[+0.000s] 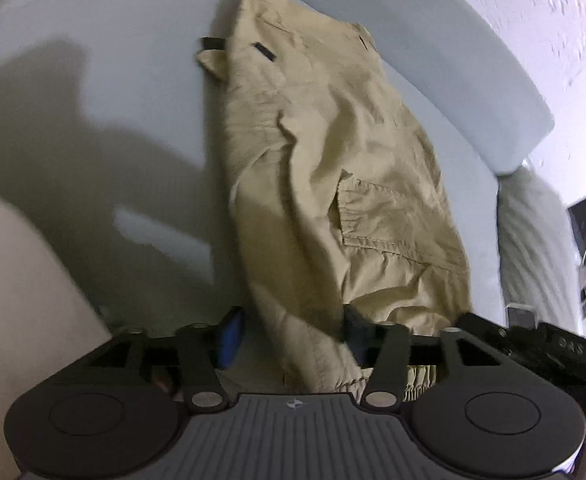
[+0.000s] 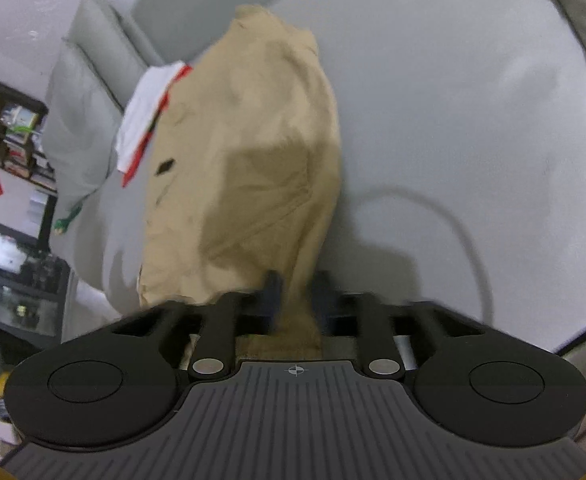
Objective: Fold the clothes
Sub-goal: 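Grasp the trouser cuffs with the left gripper while the right gripper grasps them too, then lift the cuffs and fold them over toward the waistband, then release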
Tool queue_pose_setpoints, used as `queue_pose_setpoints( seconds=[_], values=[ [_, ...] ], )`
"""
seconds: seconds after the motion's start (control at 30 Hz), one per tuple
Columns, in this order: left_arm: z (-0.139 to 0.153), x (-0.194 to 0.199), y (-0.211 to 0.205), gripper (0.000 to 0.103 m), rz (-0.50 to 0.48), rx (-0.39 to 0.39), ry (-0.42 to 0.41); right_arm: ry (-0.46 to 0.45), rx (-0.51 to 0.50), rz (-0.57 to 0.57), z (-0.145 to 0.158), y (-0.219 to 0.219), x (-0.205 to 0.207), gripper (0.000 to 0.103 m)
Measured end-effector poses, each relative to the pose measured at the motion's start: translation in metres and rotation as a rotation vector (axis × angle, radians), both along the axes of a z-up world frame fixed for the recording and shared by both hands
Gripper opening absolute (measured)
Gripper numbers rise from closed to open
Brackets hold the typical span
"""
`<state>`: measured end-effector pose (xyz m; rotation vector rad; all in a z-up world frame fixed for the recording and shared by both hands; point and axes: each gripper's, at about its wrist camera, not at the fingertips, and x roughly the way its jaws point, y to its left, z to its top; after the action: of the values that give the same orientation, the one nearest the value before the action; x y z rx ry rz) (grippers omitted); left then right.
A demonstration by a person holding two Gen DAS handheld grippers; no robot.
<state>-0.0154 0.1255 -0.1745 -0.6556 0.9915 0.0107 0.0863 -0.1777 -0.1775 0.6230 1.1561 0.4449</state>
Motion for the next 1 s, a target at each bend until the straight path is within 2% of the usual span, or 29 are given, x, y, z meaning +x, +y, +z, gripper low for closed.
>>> queue_pose_setpoints(
  seconds=[0.07, 0.13, 0.27, 0.37, 0.47, 0.5, 0.6, 0.63, 0.67, 0.7, 0.8, 1.0],
  values=[
    [-0.002, -0.007, 0.005, 0.066, 0.023, -0.023, -0.005, 0.004, 0.05, -0.009, 0.002, -0.011, -0.006, 0.051],
    [-0.007, -0.008, 0.003, 0.068, 0.031, -0.051, -0.008, 0.003, 0.091, 0.003, 0.0, -0.018, -0.01, 0.054],
    [-0.024, 0.002, -0.009, 0.063, -0.019, -0.158, -0.049, 0.055, 0.194, 0.035, -0.016, -0.025, -0.015, 0.051],
    [-0.029, 0.005, -0.017, 0.065, -0.045, -0.154, -0.078, 0.053, 0.227, 0.055, -0.025, -0.02, -0.017, 0.041],
    [-0.032, 0.005, -0.022, 0.066, -0.067, -0.145, -0.101, 0.018, 0.223, 0.072, -0.03, -0.01, -0.016, 0.04],
    [-0.032, 0.006, -0.024, 0.065, -0.075, -0.143, -0.094, 0.004, 0.227, 0.078, -0.031, -0.008, -0.015, 0.042],
    [-0.029, 0.011, -0.029, 0.048, -0.101, -0.139, -0.071, -0.034, 0.237, 0.105, -0.031, 0.001, -0.013, 0.054],
    [-0.027, 0.01, -0.027, 0.041, -0.096, -0.157, -0.064, -0.046, 0.215, 0.116, -0.029, 0.007, -0.014, 0.051],
    [-0.025, 0.009, -0.024, 0.037, -0.088, -0.178, -0.058, -0.057, 0.176, 0.127, -0.027, 0.013, -0.014, 0.044],
    [-0.022, 0.008, -0.021, 0.035, -0.081, -0.199, -0.051, -0.068, 0.138, 0.138, -0.025, 0.019, -0.015, 0.031],
    [-0.016, 0.006, -0.014, 0.027, -0.06, -0.262, -0.031, -0.046, 0.11, 0.115, -0.018, 0.023, -0.014, 0.025],
    [0.021, -0.025, -0.006, 0.027, -0.067, -0.42, -0.047, -0.055, 0.133, 0.064, 0.025, 0.004, -0.038, 0.022]
  ],
)
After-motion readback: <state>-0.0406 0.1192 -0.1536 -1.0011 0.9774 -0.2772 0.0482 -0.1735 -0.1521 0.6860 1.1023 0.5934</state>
